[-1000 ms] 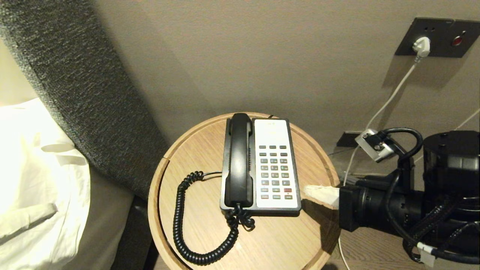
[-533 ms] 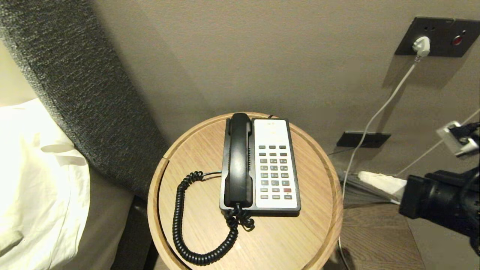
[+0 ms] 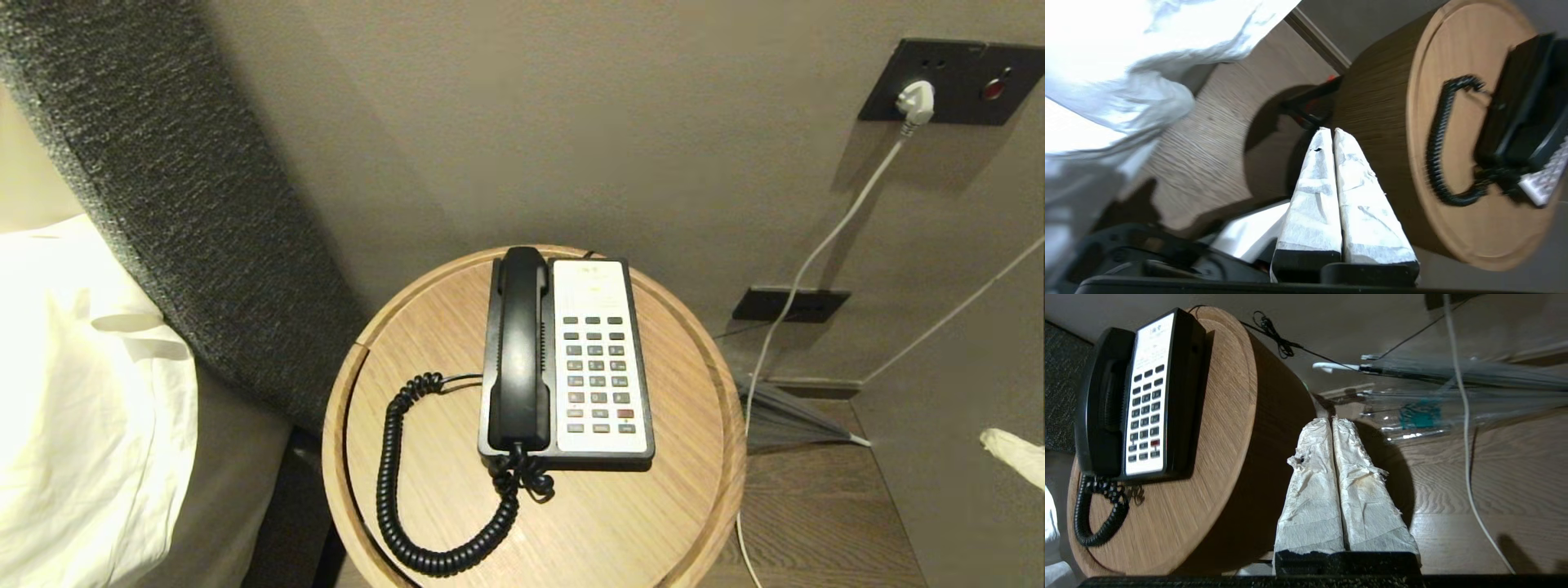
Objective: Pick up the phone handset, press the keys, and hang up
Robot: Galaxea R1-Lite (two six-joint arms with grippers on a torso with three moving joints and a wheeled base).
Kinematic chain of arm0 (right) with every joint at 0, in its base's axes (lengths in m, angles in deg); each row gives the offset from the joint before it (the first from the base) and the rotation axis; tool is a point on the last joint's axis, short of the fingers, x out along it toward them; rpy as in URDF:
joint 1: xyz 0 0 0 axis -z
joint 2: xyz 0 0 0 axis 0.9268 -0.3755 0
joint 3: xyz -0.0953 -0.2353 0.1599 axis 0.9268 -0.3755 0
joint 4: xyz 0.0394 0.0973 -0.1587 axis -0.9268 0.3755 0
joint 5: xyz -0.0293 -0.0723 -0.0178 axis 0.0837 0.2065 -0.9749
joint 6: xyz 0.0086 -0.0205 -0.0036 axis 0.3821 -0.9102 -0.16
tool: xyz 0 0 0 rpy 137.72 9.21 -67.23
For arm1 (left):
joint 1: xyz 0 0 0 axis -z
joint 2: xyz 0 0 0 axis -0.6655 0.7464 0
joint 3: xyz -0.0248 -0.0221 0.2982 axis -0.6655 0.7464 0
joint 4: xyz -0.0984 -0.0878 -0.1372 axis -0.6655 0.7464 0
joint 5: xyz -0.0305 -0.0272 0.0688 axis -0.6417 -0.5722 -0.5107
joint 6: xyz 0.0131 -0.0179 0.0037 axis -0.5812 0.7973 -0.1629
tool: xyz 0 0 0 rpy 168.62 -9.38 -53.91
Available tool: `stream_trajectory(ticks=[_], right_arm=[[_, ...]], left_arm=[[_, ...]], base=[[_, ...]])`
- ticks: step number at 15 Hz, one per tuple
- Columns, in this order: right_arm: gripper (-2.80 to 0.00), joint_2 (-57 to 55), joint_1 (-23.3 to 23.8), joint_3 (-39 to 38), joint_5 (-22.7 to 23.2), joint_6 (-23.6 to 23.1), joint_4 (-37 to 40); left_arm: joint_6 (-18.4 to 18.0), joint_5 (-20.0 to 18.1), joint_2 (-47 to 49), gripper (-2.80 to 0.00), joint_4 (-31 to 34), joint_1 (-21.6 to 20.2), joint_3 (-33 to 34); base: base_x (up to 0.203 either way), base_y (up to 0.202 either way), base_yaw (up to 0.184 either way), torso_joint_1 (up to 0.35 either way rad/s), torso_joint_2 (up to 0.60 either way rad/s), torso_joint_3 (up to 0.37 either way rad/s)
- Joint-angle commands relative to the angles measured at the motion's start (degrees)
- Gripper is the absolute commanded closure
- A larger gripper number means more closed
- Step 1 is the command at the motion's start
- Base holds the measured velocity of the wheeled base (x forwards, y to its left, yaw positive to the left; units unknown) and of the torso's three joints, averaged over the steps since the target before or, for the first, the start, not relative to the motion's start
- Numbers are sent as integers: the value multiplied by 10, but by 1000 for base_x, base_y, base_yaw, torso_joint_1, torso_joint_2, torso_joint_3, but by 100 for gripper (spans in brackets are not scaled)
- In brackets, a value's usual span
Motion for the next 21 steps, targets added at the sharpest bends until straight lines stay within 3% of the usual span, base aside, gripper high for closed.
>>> stream_trajectory(ticks=[1,2,3,5,8,12,14,16,21], right_arm=[[0,119,11,-12,-1,2,49],[0,160,13,-8,-1,3,88],[0,195,15,-2,-2,4,131],[0,233,19,7,-5,5,192],[0,257,24,3,-24,-5,184],[0,257,24,-1,-20,-24,187],[0,257,24,-13,-21,-45,184],[0,257,24,-35,-23,-75,182],[0,257,24,-93,-55,-126,172]], left_arm=[[-54,-2,-26,0,-7,-1,22],[-115,-4,-27,0,-18,0,43],[-147,-7,-30,0,-31,2,59],[-169,-9,-36,0,-44,5,76],[-271,-2,-75,0,-87,10,147],[-364,23,-149,0,-125,12,200],[-368,25,-150,0,-155,12,215],[-369,20,-150,0,-236,12,245],[-388,16,-150,0,-255,13,260]], base=[[0,0,0,0,0,0],[0,0,0,0,0,0],[0,0,0,0,0,0],[0,0,0,0,0,0],[0,0,0,0,0,0],[0,0,0,0,0,0],[0,0,0,0,0,0],[0,0,0,0,0,0],[0,0,0,0,0,0]])
